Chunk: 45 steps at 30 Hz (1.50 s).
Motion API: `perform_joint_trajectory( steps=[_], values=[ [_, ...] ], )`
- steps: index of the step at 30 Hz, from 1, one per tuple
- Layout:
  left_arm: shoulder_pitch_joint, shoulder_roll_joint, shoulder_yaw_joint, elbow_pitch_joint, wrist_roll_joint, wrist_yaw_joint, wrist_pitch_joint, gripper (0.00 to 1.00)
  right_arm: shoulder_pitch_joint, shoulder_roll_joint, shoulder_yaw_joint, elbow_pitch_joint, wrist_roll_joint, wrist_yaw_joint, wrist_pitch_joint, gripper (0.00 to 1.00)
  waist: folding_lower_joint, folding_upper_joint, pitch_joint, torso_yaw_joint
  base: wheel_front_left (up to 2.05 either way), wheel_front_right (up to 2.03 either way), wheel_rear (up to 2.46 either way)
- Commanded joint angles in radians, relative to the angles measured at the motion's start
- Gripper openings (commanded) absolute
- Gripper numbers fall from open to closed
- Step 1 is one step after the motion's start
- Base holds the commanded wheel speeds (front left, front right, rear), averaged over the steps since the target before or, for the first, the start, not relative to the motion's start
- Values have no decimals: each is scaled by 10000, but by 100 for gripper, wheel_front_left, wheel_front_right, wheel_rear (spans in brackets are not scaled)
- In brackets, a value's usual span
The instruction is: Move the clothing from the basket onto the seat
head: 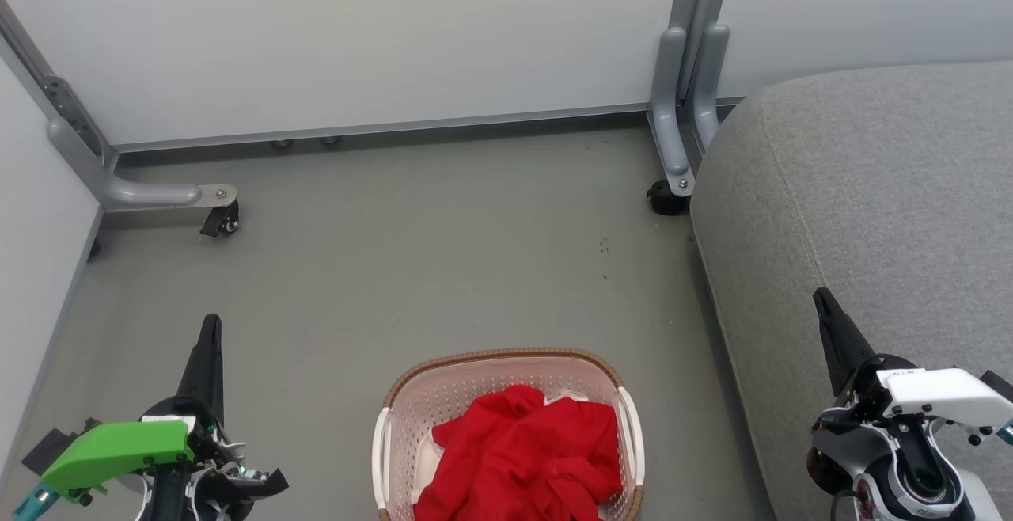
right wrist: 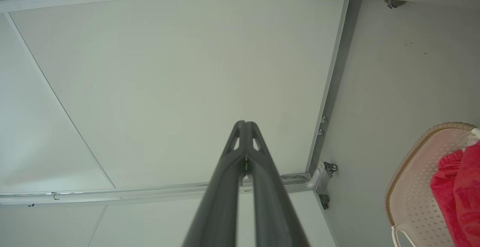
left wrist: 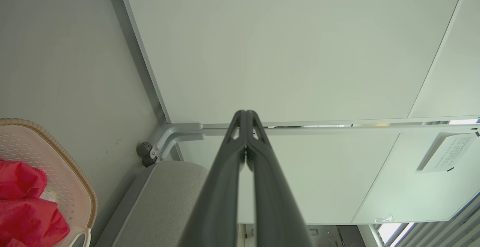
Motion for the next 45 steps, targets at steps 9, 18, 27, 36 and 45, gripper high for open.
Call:
perform_joint_trajectory(
  steps=[9, 18, 27, 36, 45],
  values=[
    [-126, 66, 17, -2, -33, -45, 29, 0, -74, -24, -2, 18, -52, 4, 24, 0, 0, 0, 0, 0, 0, 0, 0],
    [-127, 66, 17, -2, -33, -45, 29, 0, -74, -24, -1, 18, -52, 4, 23, 0, 0, 0, 0, 0, 0, 0, 0],
    [-127, 66, 17, -2, -33, -45, 29, 0, -74, -24, -1, 18, -52, 4, 23, 0, 0, 0, 0, 0, 0, 0, 0],
    [299, -63, -47, 420, 5, 15, -14, 100, 305, 101, 28, 416, 0, -4, -10, 100, 0, 0, 1, 0, 0, 0, 0],
    [418, -27, -264, 236, 1126, 11, -476, 100, 327, 74, 292, 336, -977, -3, -474, 100, 0, 0, -19, 12, 0, 0, 0]
  ],
)
